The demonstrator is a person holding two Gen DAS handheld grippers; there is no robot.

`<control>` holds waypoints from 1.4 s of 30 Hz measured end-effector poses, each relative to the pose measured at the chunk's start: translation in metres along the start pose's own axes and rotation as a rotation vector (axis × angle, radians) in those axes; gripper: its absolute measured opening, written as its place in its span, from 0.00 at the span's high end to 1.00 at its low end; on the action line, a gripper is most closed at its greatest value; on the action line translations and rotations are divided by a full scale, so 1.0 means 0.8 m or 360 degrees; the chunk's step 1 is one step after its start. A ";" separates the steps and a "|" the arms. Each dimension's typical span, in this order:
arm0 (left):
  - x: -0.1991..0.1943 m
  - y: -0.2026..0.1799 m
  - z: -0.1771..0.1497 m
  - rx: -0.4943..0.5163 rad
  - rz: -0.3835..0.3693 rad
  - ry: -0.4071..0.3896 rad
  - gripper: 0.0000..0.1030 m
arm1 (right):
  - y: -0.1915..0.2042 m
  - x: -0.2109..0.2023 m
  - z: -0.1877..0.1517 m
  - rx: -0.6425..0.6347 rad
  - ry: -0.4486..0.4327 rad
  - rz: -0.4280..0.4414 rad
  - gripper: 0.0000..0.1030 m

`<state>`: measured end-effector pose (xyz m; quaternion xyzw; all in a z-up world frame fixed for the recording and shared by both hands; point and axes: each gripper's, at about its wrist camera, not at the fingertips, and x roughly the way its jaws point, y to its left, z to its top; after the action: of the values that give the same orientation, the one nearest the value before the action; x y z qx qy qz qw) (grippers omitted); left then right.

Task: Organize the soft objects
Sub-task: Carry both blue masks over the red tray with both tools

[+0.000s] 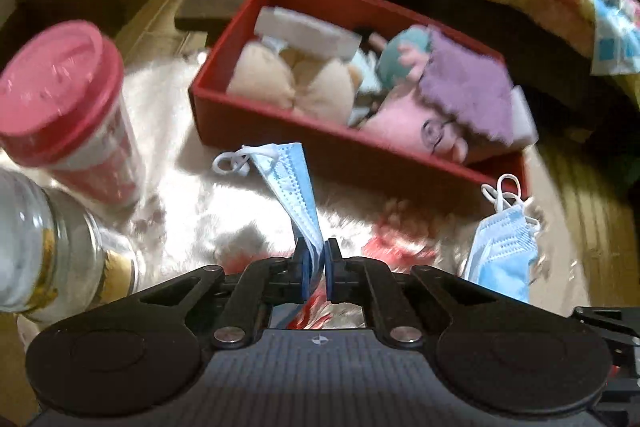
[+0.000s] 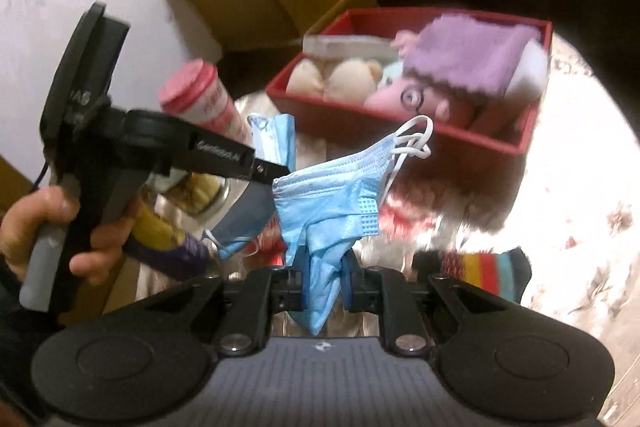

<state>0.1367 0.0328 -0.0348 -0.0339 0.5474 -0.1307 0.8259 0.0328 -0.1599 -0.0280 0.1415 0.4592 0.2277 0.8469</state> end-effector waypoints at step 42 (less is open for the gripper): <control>-0.050 -0.046 0.144 -0.0086 -0.0365 -0.0468 0.95 | -0.031 -0.043 0.142 0.0061 -0.0585 -0.0187 1.00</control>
<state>0.2204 -0.0023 0.0544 -0.1370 0.4166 -0.2028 0.8755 0.1188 -0.2023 0.0466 0.1697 0.3085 0.1395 0.9255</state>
